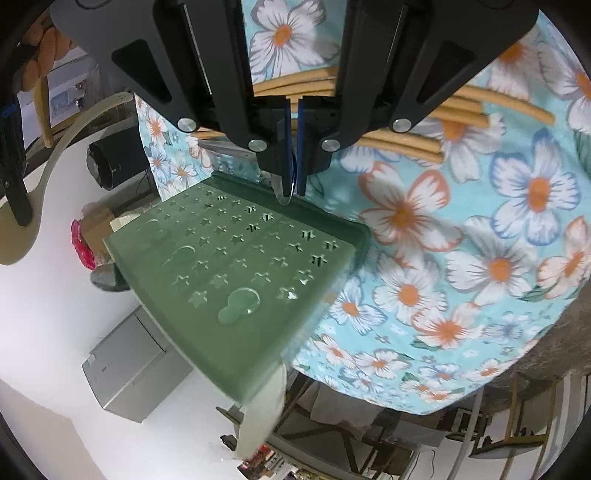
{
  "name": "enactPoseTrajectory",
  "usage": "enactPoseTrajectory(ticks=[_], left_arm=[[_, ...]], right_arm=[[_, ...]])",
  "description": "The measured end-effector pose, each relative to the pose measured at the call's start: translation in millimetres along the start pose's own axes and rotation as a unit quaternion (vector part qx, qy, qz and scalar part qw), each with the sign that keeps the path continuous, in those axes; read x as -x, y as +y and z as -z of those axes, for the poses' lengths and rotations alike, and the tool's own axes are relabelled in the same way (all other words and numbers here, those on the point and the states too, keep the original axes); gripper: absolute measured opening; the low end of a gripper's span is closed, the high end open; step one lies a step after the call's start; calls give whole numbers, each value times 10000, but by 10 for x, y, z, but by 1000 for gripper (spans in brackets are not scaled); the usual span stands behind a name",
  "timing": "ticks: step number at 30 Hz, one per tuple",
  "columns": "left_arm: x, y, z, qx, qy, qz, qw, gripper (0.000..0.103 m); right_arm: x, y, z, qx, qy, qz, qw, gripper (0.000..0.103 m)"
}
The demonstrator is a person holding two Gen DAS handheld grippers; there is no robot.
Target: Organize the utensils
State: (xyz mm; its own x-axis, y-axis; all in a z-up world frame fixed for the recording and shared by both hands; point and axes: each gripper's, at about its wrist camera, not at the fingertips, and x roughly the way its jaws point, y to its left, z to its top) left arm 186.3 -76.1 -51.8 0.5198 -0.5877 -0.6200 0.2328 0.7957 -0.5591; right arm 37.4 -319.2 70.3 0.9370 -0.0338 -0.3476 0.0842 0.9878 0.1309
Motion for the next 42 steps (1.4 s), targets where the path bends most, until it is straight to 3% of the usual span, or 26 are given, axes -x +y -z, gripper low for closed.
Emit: enactPoseTrajectory(ticks=[9, 19, 30, 42], left_arm=[[479, 114, -11, 137, -505, 107, 9986, 1], [1078, 113, -24, -39, -1050, 19, 9945, 1], [1755, 84, -150, -459, -1724, -252, 9836, 1], [2266, -89, -282, -691, -2181, -211, 9732, 1]], right_arm=[[165, 148, -129, 66, -159, -5, 9999, 5], [301, 276, -215, 13, -244, -132, 9996, 5], [445, 349, -270, -86, -336, -52, 9994, 5], [575, 221, -211, -327, -288, -10, 9990, 5]])
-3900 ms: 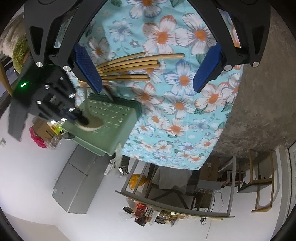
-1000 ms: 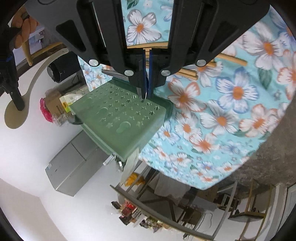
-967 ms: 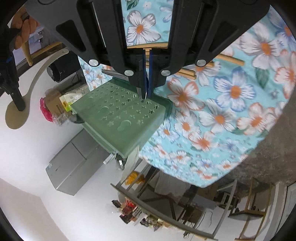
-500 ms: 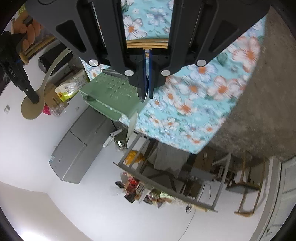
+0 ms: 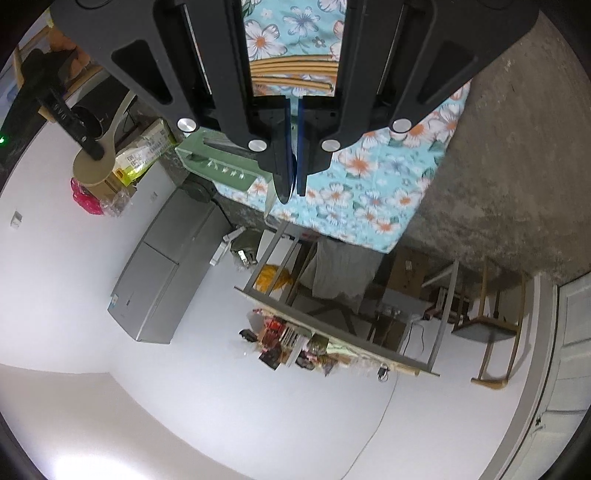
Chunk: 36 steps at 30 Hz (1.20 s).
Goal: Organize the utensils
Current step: 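Carry the metal tongs with the left tool toward the green holder while the right tool holds the ladle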
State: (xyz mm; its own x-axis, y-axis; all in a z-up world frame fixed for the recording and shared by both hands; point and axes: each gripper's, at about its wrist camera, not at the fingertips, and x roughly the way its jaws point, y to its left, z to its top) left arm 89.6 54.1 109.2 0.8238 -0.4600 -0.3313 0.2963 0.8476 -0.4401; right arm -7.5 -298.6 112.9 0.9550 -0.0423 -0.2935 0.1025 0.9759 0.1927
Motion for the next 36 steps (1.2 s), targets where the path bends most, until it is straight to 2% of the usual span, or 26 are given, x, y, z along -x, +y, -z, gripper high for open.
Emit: enactPoseTrajectory(ticks=[16, 23, 27, 31, 36], left_arm=[[255, -354, -404, -465, -641, 49, 9968, 1], [146, -622, -604, -859, -818, -18, 9929, 1], [-51, -790, -618, -1172, -730, -178, 9903, 1], [-277, -856, -564, -1508, -495, -512, 9860, 1], [-641, -921, -541, -2021, -170, -1042, 9737, 1]], right_arm=[[119, -63, -19, -221, -163, -203, 9994, 5], [127, -136, 9, -311, -215, -288, 9989, 5], [105, -214, -6, -381, -260, -303, 9985, 5], [86, -304, 13, -471, -278, -306, 9980, 5], [-11, -394, 51, -569, -212, -339, 9976, 5]])
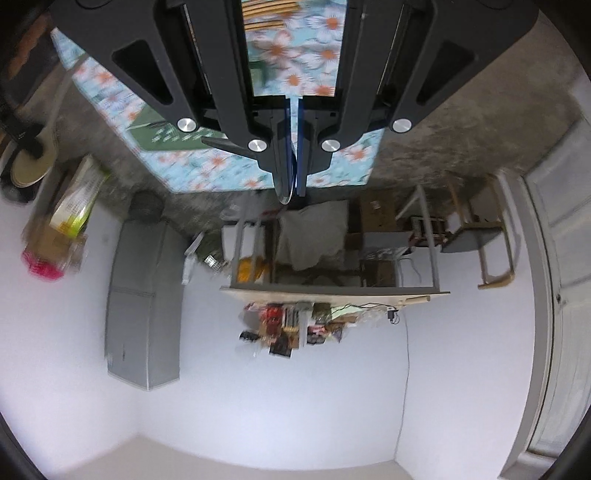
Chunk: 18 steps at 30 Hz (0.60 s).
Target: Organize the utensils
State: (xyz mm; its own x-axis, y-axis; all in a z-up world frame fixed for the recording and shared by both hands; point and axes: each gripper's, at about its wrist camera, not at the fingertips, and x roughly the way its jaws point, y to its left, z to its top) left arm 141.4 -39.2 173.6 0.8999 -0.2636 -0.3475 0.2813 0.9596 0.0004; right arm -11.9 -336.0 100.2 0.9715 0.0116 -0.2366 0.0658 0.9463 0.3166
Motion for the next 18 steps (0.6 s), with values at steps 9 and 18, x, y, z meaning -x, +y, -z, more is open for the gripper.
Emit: enactPoseTrajectory(ticks=[9, 18], left_arm=[[-625, -344, -75, -857, 628, -216, 9941, 1], [-971, -494, 22, -470, 951, 422, 9935, 8]], right_arm=[[-87, -151, 37, -156, 76, 3, 9998, 5], [-111, -274, 33, -275, 127, 18, 9995, 5]])
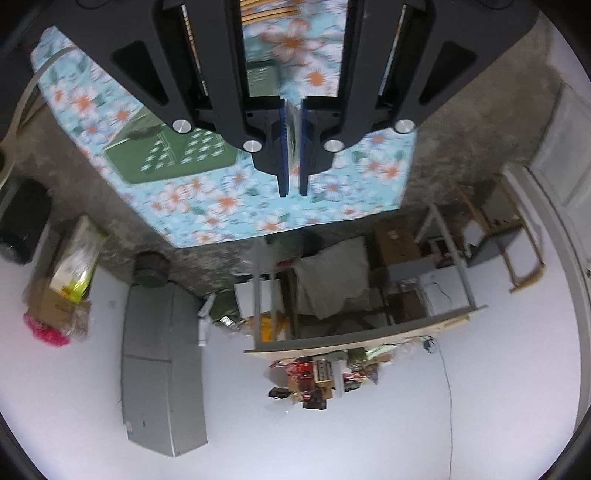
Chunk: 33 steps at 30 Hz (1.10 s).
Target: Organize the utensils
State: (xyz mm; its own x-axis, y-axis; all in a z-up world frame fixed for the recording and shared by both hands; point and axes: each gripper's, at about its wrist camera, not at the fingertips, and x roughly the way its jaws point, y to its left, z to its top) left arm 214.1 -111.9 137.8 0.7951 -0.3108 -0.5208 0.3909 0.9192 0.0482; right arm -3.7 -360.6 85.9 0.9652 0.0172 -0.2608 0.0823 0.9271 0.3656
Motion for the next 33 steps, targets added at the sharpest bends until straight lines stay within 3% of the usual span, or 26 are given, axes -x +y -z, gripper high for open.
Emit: enactPoseTrajectory(ticks=[5, 12, 24, 28, 33], left_arm=[[153, 85, 12, 454, -293, 374, 9978, 22], [449, 325, 266, 1016, -471, 526, 9923, 44], [679, 684, 1469, 1370, 398, 414, 9889, 62], [792, 743, 1682, 1316, 458, 372, 9895, 70], [915, 757, 1798, 1356, 408, 313, 9894, 75]], right_arm=[[11, -25, -7, -10, 8, -25, 10000, 5], [38, -48, -94, -72, -91, -176, 9998, 5], [-153, 133, -677, 219, -602, -601, 9961, 5], [-349, 226, -866, 385, -766, -776, 9933, 5], [-806, 207, -891, 309, -557, -1110, 9918, 5]])
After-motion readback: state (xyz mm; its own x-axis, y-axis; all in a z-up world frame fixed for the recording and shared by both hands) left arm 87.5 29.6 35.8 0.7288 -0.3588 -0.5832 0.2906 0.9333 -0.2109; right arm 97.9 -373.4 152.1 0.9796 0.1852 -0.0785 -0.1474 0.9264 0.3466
